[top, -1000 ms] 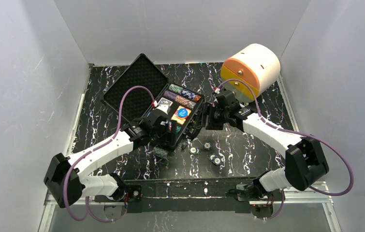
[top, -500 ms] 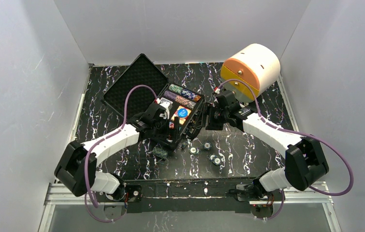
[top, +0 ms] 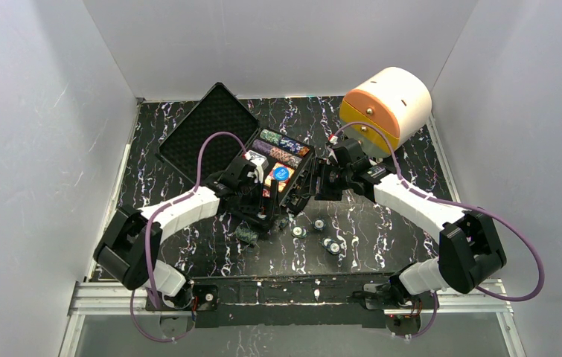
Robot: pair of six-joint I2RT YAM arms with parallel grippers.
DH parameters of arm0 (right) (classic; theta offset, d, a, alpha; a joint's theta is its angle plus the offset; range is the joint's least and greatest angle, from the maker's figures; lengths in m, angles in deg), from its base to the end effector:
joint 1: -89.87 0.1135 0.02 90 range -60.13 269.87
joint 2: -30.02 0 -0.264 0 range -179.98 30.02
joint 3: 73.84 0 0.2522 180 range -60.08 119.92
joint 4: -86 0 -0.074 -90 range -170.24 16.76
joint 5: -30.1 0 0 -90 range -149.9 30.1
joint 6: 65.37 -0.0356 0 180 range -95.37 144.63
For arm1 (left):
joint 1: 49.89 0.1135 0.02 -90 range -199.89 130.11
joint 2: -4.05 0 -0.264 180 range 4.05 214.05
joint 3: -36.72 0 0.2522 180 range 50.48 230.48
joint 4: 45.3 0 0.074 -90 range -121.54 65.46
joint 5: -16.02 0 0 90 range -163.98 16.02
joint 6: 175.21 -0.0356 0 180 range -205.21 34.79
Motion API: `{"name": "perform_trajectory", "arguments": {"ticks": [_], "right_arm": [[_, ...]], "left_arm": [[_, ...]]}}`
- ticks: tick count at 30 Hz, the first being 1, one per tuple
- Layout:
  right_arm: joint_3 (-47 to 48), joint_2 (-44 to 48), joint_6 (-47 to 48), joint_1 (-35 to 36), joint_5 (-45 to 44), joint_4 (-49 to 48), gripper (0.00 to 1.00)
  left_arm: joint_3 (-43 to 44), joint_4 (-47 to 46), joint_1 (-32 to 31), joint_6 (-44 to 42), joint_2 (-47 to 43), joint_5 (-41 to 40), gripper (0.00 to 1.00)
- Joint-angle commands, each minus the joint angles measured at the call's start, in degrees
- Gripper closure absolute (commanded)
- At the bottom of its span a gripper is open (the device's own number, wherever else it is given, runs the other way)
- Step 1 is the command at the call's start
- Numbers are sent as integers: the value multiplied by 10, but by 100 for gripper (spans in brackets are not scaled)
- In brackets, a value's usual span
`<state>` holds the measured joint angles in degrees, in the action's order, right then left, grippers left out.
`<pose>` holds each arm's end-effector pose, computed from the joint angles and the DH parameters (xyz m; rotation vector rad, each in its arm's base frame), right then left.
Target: Pack up texas hold em set
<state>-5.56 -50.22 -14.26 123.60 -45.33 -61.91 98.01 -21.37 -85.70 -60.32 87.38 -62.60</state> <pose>0.2445 0.1740 0.2460 -0.0228 2.4992 0.8836 0.2382 -0.1805 0.2028 0.3353 2.4585 -0.7197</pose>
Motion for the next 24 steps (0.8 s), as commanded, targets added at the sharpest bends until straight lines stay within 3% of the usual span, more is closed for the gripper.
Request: {"name": "perform_trajectory", "arguments": {"ticks": [1, 13, 24], "right_arm": [[1, 11, -3, -3, 9, -15, 29], [-3, -3, -10, -4, 9, -30, 30], [-1, -15, -9, -4, 14, -29, 31]], "left_arm": [[7, 28, 3, -9, 21, 44, 5], [35, 58, 0, -11, 19, 168, 17], [62, 84, -15, -11, -19, 168, 20]]}}
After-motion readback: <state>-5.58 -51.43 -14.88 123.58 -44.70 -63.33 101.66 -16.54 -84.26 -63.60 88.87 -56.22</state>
